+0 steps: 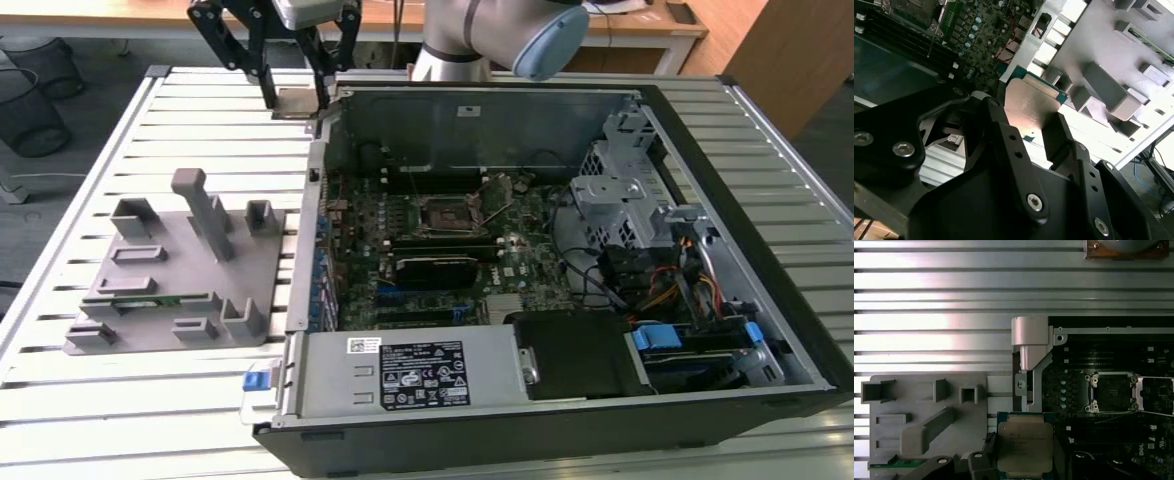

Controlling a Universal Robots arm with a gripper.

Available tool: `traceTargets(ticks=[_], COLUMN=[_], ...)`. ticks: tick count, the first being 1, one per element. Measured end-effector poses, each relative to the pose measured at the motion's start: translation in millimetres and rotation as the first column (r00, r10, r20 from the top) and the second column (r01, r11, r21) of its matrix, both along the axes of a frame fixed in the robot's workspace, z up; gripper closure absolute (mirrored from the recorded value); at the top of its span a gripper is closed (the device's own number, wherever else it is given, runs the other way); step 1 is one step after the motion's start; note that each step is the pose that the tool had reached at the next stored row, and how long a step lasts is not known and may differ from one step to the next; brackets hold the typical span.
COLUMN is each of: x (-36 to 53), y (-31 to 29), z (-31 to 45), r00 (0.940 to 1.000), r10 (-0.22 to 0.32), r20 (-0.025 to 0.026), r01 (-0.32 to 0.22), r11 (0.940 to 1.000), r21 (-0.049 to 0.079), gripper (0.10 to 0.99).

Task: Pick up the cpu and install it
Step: 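Pick up the cpu and move it towards the insertion slot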

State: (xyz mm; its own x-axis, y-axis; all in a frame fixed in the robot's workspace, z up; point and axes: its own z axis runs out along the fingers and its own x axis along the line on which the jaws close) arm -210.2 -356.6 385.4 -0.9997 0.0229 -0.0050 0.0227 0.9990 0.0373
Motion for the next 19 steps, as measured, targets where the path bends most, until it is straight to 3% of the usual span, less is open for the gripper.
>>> traceTargets(ticks=[10,19], x=[3.4,27.1], y=[-9.9,-10.3], z=[-0.4,-0.7], r00=[0.9998,0.9998], r10=[-0.019,-0.02], r20=[-0.0004,-0.0004], r01=[0.019,0.02], r11=[0.9998,0.9998], r21=[0.0,0.0], gripper=[0.549,0.549])
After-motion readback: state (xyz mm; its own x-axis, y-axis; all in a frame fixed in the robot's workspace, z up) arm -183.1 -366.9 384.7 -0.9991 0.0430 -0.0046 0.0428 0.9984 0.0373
